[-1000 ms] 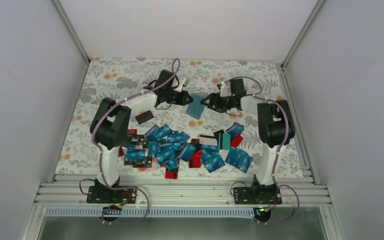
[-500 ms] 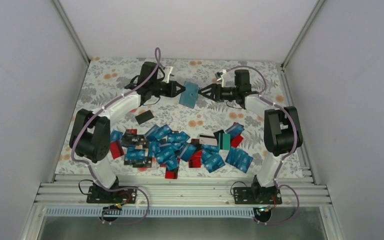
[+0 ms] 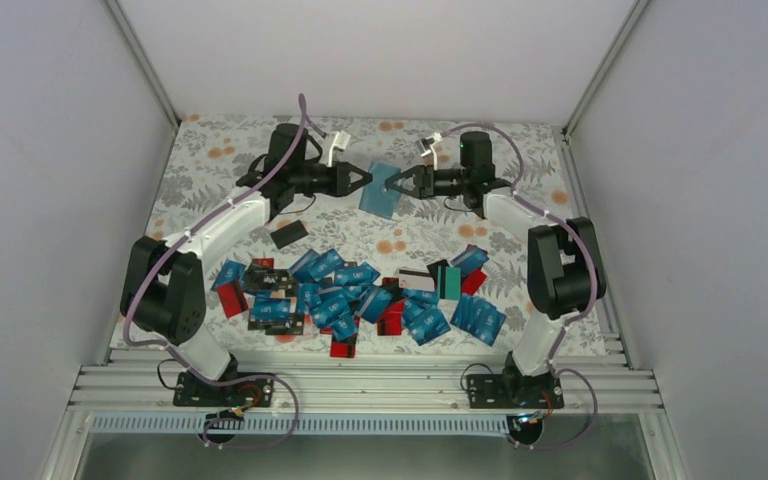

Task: Put the credit cards into the card holder

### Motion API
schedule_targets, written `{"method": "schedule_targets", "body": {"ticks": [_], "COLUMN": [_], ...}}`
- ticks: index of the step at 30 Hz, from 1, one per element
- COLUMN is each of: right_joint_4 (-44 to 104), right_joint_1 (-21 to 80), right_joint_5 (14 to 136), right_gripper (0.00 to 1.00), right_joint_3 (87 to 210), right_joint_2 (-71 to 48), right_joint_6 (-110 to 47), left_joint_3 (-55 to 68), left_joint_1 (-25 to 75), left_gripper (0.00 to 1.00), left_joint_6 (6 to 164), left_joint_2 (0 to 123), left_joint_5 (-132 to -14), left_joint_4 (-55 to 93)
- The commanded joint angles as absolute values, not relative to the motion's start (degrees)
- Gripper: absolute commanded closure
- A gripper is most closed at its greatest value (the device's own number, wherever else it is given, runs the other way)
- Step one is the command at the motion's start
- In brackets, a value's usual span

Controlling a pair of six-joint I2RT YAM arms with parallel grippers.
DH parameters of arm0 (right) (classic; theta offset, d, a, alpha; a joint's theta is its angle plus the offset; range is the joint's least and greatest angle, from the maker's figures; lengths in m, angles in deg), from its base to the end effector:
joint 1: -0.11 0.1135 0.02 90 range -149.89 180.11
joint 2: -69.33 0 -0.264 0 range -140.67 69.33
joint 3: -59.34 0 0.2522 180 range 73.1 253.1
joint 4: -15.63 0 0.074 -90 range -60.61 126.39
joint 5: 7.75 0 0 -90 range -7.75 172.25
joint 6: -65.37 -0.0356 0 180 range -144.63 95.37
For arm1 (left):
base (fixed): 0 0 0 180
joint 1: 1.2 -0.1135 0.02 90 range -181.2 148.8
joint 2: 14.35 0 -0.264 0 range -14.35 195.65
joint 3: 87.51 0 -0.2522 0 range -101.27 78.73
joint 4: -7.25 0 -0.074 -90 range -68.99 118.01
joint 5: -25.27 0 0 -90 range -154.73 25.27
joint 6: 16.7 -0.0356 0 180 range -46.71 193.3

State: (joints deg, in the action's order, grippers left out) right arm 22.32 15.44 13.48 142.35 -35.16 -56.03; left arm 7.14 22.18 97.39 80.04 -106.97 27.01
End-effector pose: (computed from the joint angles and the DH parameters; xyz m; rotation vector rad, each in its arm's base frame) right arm 0.3744 0.1371 0.2357 -0.5273 2.0764 1.7161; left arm 0.3367 -0.1717 0.2888 0.4714 2.1239 -1.2548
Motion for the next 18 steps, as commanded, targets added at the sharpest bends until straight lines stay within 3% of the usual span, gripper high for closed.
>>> {"method": "schedule_targets", "body": {"ticks": [1, 7, 15, 16, 18], "right_joint_4": [19.4, 19.0, 23.0, 23.0, 24.0], "right_joint_1": [17.2, 19.1, 19.8, 19.9, 20.0], "right_joint_5": [11.8, 11.8, 11.9, 11.6, 11.0], "right_gripper": [0.68, 0.70, 0.93, 0.95, 0.96], "right_joint_3": [144.5, 146.0, 148.0, 148.1, 148.4], "right_joint_2": [-31.6, -30.4, -28.1, -27.9, -27.7], "right_joint_6": [-57.5, -58.3, -55.4, -55.1, -53.6], "left_joint_3": [7.8, 8.3, 6.9, 6.8, 6.9], "left_joint_1": [22.3, 22.3, 22.2, 22.2, 22.0], "left_gripper": [0.97, 0.94, 0.86, 0.80, 0.56], "left_joint_6": [97.7, 96.8, 93.9, 93.3, 92.4], "left_joint_2": [77.1, 76.3, 74.7, 74.2, 72.9], "left_joint_5": [-109.0, -109.3, -108.4, -108.0, -107.2], "left_joint_4": [25.9, 26.8, 30.5, 31.0, 31.9]}}
